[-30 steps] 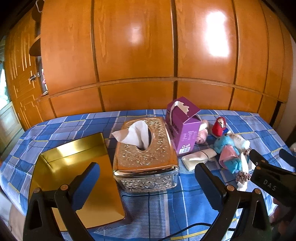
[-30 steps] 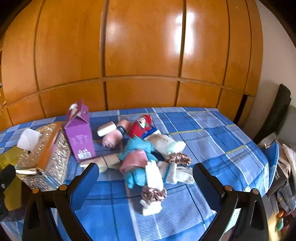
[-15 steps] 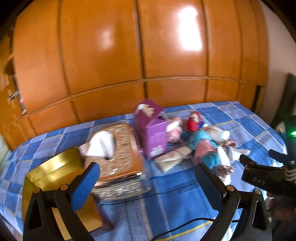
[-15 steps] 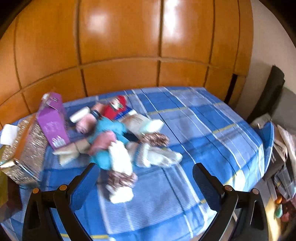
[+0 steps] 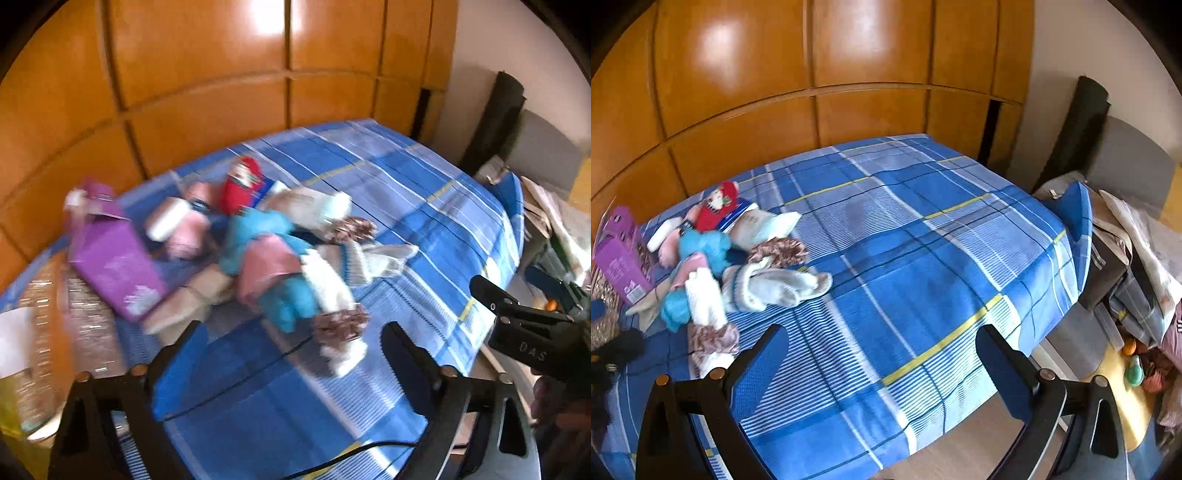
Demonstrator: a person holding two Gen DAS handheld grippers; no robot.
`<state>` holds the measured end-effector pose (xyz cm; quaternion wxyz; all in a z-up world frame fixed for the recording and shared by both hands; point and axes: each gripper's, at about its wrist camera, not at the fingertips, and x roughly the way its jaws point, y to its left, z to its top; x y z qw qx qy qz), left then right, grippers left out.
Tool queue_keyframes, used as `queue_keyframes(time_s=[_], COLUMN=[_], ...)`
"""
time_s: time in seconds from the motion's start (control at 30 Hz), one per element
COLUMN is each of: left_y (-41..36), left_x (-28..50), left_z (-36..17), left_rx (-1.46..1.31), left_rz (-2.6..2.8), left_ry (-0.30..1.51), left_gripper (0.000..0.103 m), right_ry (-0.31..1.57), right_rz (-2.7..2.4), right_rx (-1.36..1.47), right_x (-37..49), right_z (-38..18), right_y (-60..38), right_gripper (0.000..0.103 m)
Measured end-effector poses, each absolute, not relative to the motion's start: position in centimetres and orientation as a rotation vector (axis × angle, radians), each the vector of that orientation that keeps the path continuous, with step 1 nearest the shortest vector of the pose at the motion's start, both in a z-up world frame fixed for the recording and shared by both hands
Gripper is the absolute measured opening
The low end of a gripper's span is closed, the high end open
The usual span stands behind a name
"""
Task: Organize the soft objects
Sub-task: 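Reach the left tool to the white sponge with scrunchie and grasp it, then drop the sponge in the gold tray with left tool while right tool grasps teddy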
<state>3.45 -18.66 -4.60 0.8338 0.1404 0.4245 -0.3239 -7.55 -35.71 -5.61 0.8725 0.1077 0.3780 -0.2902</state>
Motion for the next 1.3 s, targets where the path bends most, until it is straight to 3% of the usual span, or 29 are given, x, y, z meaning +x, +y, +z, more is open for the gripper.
queue_keyframes(time_s=[0.3, 0.37, 0.43, 0.53, 0.87, 1.3], left_y=[-22.3, -22.5, -22.6, -22.2, -19.0, -15.7], left_x=[5.9, 5.8, 5.7, 5.7, 3.4, 18.9], left_z=[-9.5, -10.6, -11.7, -11.9, -5.6, 6.0], left_rx=[0.295, 0.291, 0.276, 0.221, 0.281, 0.055], left_rz=[-0.669, -0.678, -0.699, -0.732, -0.911, -0.653], left_ry=[1.065, 1.108, 1.149, 1.156, 1.065, 0.877], left_gripper=[0.086, 0.074, 0.044, 0.028, 0.026, 0.026], right_ry=[0.818, 0.824, 0.832, 0.844, 0.899, 0.990], right_rz=[-0.591, -0.592, -0.592, -0.592, -0.547, -0.393], right_rx=[0.265, 0.269, 0.275, 0.275, 0.325, 0.277], right_x=[-7.1, -7.1, -7.0, -6.9, -6.5, -5.1], right_z=[-6.5, -6.7, -6.9, -7.3, -8.7, -10.4], right_y=[-36.6, -36.6, -36.7, -36.6, -36.7, -33.7], right_gripper=[0.103, 0.103, 0.103, 0.103, 0.101, 0.092])
